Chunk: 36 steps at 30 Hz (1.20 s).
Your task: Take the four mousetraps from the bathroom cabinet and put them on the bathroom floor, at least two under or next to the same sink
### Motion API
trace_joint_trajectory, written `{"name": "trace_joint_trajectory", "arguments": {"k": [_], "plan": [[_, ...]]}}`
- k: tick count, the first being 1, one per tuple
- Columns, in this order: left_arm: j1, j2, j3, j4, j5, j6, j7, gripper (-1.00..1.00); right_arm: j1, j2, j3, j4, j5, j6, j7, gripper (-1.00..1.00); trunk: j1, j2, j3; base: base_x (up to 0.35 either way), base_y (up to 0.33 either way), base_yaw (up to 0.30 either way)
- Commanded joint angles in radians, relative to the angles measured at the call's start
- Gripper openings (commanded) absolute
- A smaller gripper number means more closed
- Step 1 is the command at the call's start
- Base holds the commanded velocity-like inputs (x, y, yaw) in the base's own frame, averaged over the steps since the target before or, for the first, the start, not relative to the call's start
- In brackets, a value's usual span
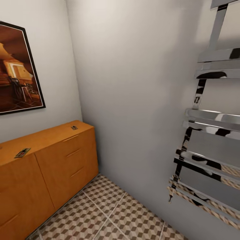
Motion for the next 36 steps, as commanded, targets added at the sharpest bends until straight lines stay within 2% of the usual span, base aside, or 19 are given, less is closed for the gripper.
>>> {"name": "trace_joint_trajectory", "arguments": {"k": [1,36], "plan": [[0.000,0.000,0.000,0.000,0.000,-0.002,0.000,1.00,0.000,0.000,0.000,0.000,0.002,-0.003,-0.001,1.00,0.000,0.000,-0.001,0.000,0.000,0.269],[0.000,0.000,0.000,0.000,0.000,-0.002,0.000,1.00,0.000,0.000,0.000,0.000,0.001,-0.002,-0.001,1.00,0.000,0.000,-0.001,0.000,0.000,0.269]]}}
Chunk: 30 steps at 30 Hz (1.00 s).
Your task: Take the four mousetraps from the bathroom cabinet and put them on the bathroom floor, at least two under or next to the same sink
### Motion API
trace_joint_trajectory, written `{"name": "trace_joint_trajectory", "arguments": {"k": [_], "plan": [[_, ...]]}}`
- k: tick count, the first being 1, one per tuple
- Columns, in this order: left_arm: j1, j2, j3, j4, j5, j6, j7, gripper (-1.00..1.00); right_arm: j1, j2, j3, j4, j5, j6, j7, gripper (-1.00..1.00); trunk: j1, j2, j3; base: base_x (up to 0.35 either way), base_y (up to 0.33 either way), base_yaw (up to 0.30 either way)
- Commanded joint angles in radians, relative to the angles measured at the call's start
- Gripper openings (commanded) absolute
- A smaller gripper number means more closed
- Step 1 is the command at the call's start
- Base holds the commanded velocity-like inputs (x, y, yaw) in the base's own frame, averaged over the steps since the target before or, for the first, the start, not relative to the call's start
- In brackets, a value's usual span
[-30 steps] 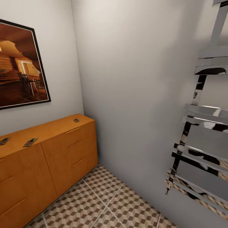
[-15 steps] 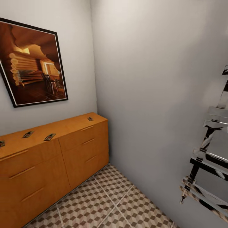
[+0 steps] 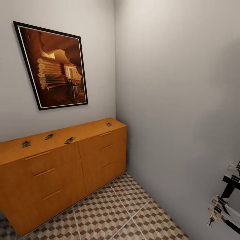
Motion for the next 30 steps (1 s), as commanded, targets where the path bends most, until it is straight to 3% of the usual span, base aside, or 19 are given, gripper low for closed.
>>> {"name": "trace_joint_trajectory", "arguments": {"k": [1,30], "plan": [[0.000,0.000,0.000,0.000,0.000,-0.002,0.000,1.00,0.000,0.000,0.000,0.000,0.002,-0.003,-0.001,1.00,0.000,0.000,-0.001,0.000,0.000,0.269],[0.000,0.000,0.000,0.000,0.000,-0.002,0.000,1.00,0.000,0.000,0.001,0.000,0.002,-0.002,-0.001,1.00,0.000,0.000,-0.001,0.000,0.000,0.269]]}}
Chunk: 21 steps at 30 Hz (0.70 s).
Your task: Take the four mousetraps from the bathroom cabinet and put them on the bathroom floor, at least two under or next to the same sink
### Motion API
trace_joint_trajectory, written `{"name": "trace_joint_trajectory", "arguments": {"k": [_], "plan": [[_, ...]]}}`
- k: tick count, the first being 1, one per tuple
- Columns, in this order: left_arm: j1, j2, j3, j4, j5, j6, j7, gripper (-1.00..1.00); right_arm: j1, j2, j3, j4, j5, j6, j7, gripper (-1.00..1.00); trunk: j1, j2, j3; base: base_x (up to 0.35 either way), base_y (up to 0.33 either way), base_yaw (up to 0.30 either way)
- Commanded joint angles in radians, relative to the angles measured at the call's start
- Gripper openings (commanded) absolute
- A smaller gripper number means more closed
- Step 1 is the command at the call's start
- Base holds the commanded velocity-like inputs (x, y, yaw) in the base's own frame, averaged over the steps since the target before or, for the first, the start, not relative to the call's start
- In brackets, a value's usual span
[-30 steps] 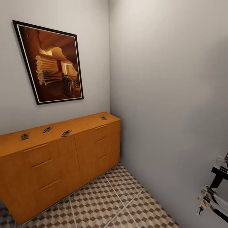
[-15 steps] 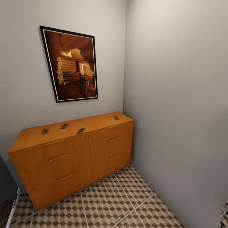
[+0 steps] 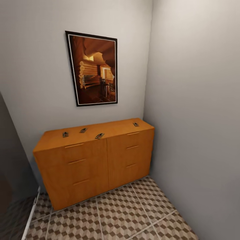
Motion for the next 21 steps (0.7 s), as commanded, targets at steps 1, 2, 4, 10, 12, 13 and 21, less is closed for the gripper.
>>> {"name": "trace_joint_trajectory", "arguments": {"k": [1,2,4,10,12,13,21], "plan": [[0.000,0.000,0.000,0.000,0.000,-0.002,0.000,1.00,0.000,0.000,0.001,0.000,0.001,-0.002,-0.001,1.00,0.000,0.000,-0.001,0.000,0.000,0.269],[0.000,0.000,0.000,0.000,0.000,-0.002,0.000,1.00,0.000,0.000,0.001,0.000,0.000,-0.002,-0.001,1.00,0.000,0.000,-0.001,0.000,0.000,0.251],[0.000,0.000,0.000,0.000,0.000,-0.002,0.000,1.00,0.000,0.000,0.001,0.000,0.000,-0.002,-0.001,1.00,0.000,0.000,-0.001,0.000,0.000,0.197],[0.000,0.000,0.000,0.000,0.000,-0.002,0.000,1.00,0.000,0.000,0.002,0.000,0.000,-0.002,-0.001,1.00,0.000,0.000,-0.001,0.000,0.000,0.078],[0.000,0.000,0.000,0.000,0.000,-0.002,0.000,1.00,0.000,0.000,0.001,0.000,-0.001,-0.002,-0.001,1.00,0.000,0.000,-0.001,0.000,0.000,0.017],[0.000,0.000,0.000,0.000,0.000,-0.002,0.000,1.00,0.000,0.000,0.001,0.000,-0.003,-0.002,-0.001,1.00,0.000,0.000,-0.001,0.000,0.000,0.012],[0.000,0.000,0.001,0.000,0.002,-0.002,0.000,1.00,0.000,0.000,-0.007,0.000,-0.009,-0.003,-0.001,1.00,0.000,0.000,-0.001,0.000,0.000,0.006]]}}
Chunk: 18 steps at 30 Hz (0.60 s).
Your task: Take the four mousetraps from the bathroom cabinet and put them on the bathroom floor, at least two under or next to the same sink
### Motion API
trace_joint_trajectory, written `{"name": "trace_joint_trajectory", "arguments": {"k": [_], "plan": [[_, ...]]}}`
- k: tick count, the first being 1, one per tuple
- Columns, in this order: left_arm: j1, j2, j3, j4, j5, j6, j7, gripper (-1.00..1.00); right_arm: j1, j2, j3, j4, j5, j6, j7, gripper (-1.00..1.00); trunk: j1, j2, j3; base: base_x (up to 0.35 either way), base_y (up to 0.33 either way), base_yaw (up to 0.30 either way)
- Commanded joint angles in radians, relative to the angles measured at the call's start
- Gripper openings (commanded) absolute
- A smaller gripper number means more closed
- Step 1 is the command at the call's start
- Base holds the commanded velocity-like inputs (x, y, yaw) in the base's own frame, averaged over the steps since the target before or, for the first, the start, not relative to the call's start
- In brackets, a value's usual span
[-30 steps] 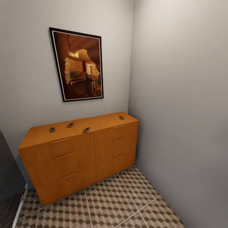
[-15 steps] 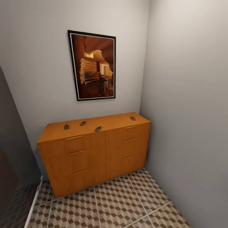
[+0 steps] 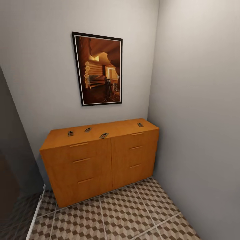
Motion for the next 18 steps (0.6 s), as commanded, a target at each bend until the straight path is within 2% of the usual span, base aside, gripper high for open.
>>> {"name": "trace_joint_trajectory", "arguments": {"k": [1,18], "plan": [[0.000,0.000,0.001,0.000,0.001,-0.002,0.000,1.00,0.000,0.000,-0.001,0.000,0.001,-0.003,-0.001,1.00,0.000,0.000,-0.001,0.000,0.000,0.003],[0.000,-0.014,0.007,0.000,0.003,-0.001,0.000,1.00,0.000,-0.004,0.007,0.000,0.008,-0.003,-0.002,1.00,0.000,0.000,-0.001,0.000,0.000,0.000]]}}
